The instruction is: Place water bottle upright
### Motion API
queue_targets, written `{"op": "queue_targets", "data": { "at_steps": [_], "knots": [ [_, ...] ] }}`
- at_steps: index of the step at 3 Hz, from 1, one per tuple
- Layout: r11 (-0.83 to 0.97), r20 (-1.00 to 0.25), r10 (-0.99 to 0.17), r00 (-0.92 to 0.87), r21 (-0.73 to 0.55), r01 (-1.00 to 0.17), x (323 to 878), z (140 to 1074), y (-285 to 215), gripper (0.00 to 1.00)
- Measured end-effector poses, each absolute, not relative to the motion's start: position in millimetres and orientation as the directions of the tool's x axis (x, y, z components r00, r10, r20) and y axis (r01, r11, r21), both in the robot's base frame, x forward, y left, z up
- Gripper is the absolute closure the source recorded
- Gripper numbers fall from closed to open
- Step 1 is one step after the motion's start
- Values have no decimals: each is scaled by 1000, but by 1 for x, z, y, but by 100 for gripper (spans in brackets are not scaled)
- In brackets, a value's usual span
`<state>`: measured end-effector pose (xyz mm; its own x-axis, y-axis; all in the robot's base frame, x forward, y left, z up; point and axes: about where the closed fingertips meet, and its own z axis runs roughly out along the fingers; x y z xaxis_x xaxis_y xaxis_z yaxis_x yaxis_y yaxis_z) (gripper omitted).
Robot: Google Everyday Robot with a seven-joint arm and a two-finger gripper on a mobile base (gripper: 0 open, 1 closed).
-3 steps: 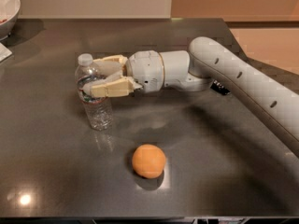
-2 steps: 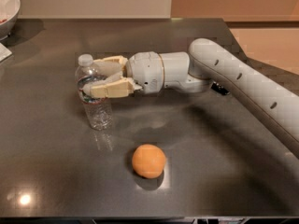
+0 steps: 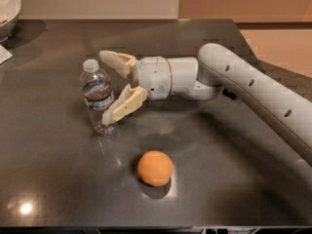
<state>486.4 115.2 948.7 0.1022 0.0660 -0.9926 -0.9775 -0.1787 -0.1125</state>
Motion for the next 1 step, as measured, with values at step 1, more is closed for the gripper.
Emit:
{"op": "queue_targets", "data": {
  "at_steps": [1],
  "knots": [
    [-179,-993,66,102,-113,-977,486,949,115,0]
  ]
}}
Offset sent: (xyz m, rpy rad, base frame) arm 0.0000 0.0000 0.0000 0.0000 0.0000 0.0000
